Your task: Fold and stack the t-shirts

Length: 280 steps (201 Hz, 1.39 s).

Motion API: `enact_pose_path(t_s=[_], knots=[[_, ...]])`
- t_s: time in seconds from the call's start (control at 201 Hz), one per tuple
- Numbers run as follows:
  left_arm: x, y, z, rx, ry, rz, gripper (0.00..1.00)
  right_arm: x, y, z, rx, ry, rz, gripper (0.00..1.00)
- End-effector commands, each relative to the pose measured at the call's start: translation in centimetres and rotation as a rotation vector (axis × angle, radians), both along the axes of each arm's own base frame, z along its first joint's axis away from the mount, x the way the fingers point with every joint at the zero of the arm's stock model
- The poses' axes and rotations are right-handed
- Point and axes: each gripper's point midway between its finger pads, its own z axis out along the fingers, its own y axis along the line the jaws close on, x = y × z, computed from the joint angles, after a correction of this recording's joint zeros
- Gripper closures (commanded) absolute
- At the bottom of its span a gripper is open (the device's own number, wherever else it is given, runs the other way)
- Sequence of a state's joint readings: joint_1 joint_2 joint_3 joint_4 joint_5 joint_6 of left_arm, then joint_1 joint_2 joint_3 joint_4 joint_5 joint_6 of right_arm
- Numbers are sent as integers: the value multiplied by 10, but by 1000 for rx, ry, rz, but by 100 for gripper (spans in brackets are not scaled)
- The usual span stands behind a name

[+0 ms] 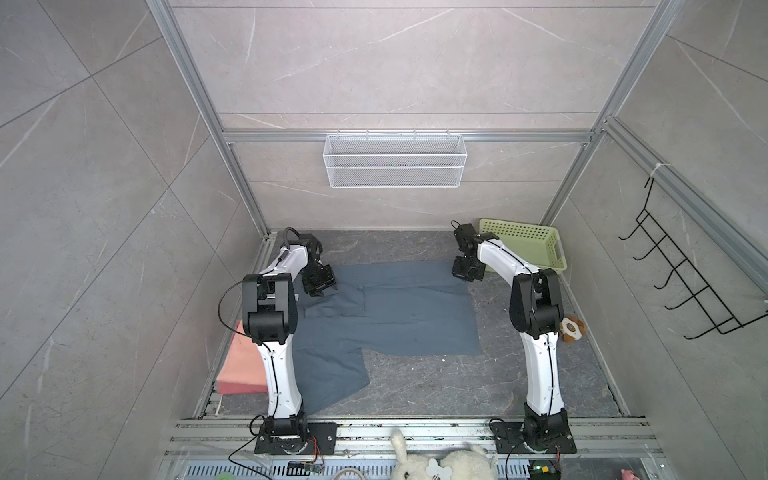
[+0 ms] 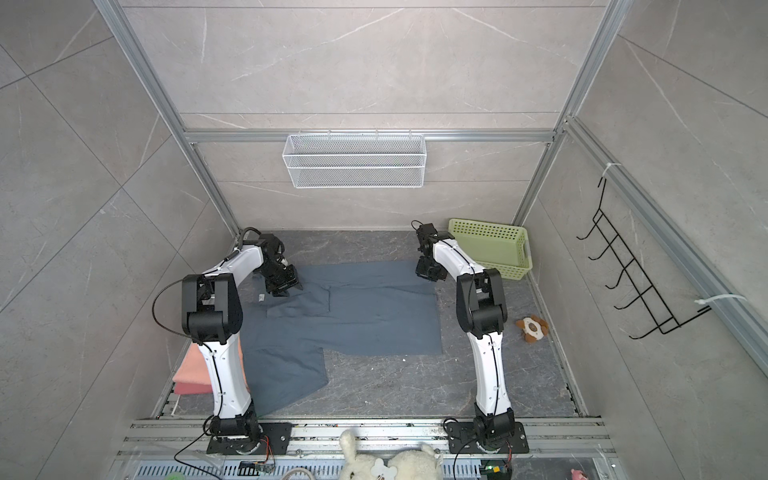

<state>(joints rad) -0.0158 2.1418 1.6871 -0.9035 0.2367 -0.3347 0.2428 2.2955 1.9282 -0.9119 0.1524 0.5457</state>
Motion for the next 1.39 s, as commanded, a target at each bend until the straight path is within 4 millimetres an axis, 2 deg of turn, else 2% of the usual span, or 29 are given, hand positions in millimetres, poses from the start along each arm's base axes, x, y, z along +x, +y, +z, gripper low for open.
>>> enact_pose_path(t_s=[0.0, 0.065, 0.249, 0.343, 0.423, 0.567, 0.727, 1.065, 1.095, 1.105, 1.125, 1.224, 1.264, 1.289, 1.309, 1.389], knots=[[4, 6, 15, 14, -33, 16, 46, -2, -9, -3, -63, 24, -16, 76], [5, 8, 18, 20, -39, 21, 46, 3, -9, 3, -66, 4, -22, 70], [10, 20, 27, 29, -69, 49, 46, 15, -1, 33, -20, -88, -64, 68], [20, 27, 36, 7, -103, 77, 46, 25, 21, 55, 35, -176, -58, 65], [31, 27, 42, -41, -124, 95, 45, 34, 49, 61, 124, -219, -41, 64], [50, 27, 37, -65, -147, 121, 44, 43, 83, 39, 262, -203, -67, 63], [70, 30, 23, -67, -162, 184, 43, 42, 96, 11, 298, -155, -78, 63], [71, 42, -16, -9, -82, 257, 43, 24, 85, -31, 236, -44, -108, 63], [74, 41, -15, -13, -87, 260, 43, 23, 85, -36, 230, -33, -111, 63], [72, 41, -27, -13, -63, 262, 43, 24, 85, -37, 229, -32, -112, 63], [72, 40, -33, -16, -48, 264, 43, 25, 84, -40, 226, -24, -114, 63], [80, 39, -47, -14, -30, 270, 43, 30, 83, -55, 214, -5, -127, 63], [84, 39, -51, -14, -26, 273, 43, 36, 80, -59, 217, -6, -138, 63], [87, 39, -55, -14, -24, 277, 43, 40, 80, -55, 225, -17, -144, 63], [89, 39, -58, -14, -20, 278, 43, 41, 79, -66, 222, 0, -152, 63], [97, 38, -66, -20, -13, 281, 43, 54, 71, -71, 234, -1, -178, 63]])
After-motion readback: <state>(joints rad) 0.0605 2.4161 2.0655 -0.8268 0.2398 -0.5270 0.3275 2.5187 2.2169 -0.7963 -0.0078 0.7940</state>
